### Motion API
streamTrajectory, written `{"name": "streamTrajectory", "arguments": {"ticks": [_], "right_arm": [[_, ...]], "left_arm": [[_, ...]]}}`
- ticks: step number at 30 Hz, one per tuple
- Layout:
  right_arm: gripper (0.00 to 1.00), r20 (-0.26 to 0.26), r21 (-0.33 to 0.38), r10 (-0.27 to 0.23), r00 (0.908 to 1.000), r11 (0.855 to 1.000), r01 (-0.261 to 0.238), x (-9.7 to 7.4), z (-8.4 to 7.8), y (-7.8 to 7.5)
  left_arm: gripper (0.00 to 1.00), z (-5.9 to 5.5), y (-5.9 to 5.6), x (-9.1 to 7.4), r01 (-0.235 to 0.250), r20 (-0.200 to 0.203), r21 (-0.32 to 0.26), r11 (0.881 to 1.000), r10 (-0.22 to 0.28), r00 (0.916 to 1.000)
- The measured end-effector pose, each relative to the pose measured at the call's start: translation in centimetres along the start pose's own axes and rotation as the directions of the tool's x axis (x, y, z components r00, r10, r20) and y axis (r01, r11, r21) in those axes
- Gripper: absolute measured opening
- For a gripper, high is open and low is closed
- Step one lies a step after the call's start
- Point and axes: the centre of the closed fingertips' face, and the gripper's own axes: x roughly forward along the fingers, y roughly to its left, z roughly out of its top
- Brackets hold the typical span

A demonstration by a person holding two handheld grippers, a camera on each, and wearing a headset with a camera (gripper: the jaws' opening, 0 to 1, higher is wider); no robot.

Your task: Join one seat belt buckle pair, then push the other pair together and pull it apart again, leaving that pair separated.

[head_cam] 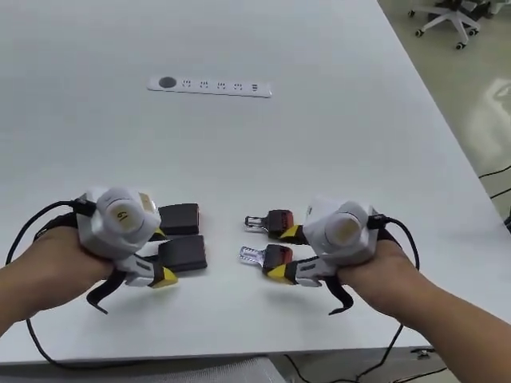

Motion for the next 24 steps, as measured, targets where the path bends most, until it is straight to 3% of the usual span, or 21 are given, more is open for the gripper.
{"name": "streamTrajectory", "arguments": {"ticks": [11,20,24], "right_arm": [[0.32,-0.023,-0.003,0.047,0.9987,0.999,-0.047,0.5,-0.3,0.1],[0.3,-0.053,-0.005,0.077,0.9956,0.997,-0.077,0.8,-1.1,0.1],[0.31,-0.071,-0.018,0.091,0.9933,0.996,-0.092,1.0,-1.6,0.0]], "left_arm": [[0.44,0.1,0.2,0.8,0.017,-0.024,0.044,0.999,-0.016,0.9996],[0.42,-1.0,0.3,1.3,0.04,-0.075,0.097,0.994,-0.033,0.9967],[0.4,-1.1,0.3,1.3,0.05,-0.076,0.109,0.993,-0.042,0.9962]]}}
